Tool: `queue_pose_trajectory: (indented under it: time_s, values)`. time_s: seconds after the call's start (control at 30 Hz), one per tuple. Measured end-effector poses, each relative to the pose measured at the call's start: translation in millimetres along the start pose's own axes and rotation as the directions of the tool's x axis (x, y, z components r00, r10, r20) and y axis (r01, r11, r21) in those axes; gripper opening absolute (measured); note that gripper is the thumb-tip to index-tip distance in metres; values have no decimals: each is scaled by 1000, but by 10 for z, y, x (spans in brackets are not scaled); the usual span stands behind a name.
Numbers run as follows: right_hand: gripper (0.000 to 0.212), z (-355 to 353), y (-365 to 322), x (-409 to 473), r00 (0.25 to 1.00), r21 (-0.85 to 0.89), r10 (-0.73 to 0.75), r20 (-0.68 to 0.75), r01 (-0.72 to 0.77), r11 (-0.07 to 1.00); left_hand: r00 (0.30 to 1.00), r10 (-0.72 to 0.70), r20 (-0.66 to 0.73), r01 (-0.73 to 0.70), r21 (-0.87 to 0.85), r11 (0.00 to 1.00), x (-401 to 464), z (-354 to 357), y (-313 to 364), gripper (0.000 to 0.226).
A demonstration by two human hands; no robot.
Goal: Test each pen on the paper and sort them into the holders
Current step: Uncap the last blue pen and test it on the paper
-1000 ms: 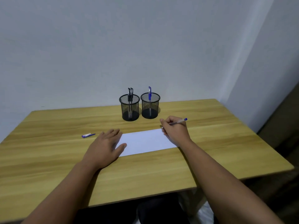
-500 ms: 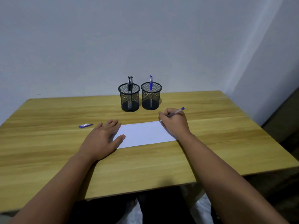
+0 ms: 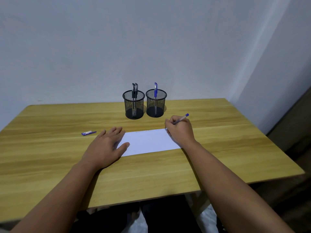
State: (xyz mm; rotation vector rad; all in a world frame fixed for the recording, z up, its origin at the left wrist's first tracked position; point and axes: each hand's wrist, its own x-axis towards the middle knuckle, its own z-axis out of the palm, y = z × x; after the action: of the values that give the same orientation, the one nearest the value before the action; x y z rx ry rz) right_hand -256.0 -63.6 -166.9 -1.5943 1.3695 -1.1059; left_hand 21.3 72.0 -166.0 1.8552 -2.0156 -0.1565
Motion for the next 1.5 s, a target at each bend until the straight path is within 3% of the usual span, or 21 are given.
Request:
queue_pose_trajectory:
  time_s: [1.07, 1.2, 1.3, 1.4, 1.5]
  values:
    - [39, 18, -4, 4, 995, 19, -21, -97, 23, 1000, 1000, -16, 16, 16, 18, 1000, -11, -13, 9, 82]
    - [39, -72, -107, -31, 985, 178, 100, -144, -74, 981, 1000, -13, 20, 13, 13, 1000, -21, -26, 28, 75]
    - [37, -143, -183, -19, 984, 322, 156, -82, -122, 939, 999, -19, 31, 18, 25, 1000, -36, -47, 62, 74]
    - [39, -155, -329, -18, 992, 398, 90, -90, -47, 916, 999, -36, -27, 32, -128, 991, -60, -74, 65, 64]
    - [38, -178, -555, -47, 998, 457, 45, -50, -18, 889, 966, -117, -231, 29, -352, 935, -53, -204, 7, 50]
